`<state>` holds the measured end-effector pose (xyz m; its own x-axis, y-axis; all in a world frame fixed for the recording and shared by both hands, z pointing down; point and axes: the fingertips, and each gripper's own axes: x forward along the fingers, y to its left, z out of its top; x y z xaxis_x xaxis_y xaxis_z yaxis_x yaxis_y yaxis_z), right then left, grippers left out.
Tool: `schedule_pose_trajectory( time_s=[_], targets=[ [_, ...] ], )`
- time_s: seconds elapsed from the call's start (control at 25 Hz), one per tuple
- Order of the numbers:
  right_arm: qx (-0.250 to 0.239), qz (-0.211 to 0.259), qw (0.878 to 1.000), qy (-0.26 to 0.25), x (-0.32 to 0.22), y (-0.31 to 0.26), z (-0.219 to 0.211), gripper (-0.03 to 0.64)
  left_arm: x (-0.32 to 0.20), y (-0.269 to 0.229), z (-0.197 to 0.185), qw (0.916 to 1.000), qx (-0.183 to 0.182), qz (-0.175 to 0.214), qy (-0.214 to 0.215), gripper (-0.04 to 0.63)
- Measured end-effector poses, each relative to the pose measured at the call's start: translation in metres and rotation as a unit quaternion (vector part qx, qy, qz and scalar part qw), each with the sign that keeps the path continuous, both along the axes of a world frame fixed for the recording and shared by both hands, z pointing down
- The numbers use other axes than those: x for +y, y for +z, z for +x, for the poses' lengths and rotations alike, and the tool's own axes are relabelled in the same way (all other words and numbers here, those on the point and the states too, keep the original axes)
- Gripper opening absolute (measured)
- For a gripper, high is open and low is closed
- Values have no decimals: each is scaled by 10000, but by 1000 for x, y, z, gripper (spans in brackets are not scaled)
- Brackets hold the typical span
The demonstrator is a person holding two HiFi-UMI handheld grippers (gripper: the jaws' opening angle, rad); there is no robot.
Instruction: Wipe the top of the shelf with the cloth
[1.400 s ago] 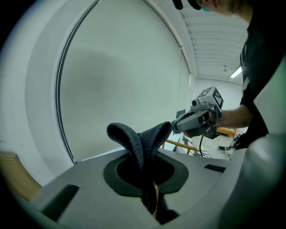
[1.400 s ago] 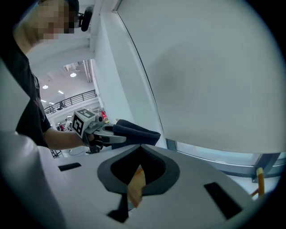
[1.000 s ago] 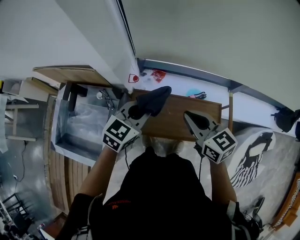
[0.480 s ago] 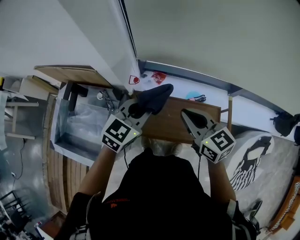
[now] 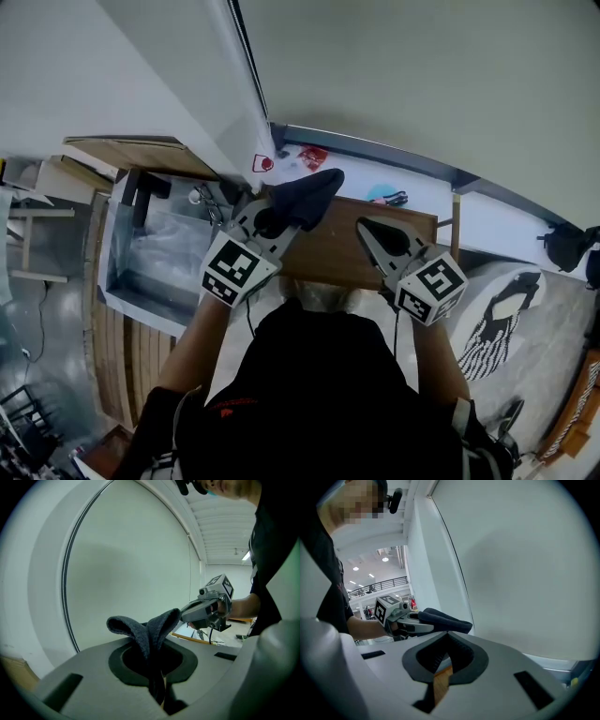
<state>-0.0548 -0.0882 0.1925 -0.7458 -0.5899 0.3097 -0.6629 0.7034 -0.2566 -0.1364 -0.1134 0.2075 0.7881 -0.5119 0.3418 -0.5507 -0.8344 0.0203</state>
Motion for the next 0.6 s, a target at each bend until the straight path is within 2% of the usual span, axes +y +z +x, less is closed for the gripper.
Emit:
schedule_pose_trajectory(
  time_s=[0.6],
  targets=[
    [-5,-59,10000,-16,7,4,0,5,6,5,6,10000,33,-53,48,37]
  ],
)
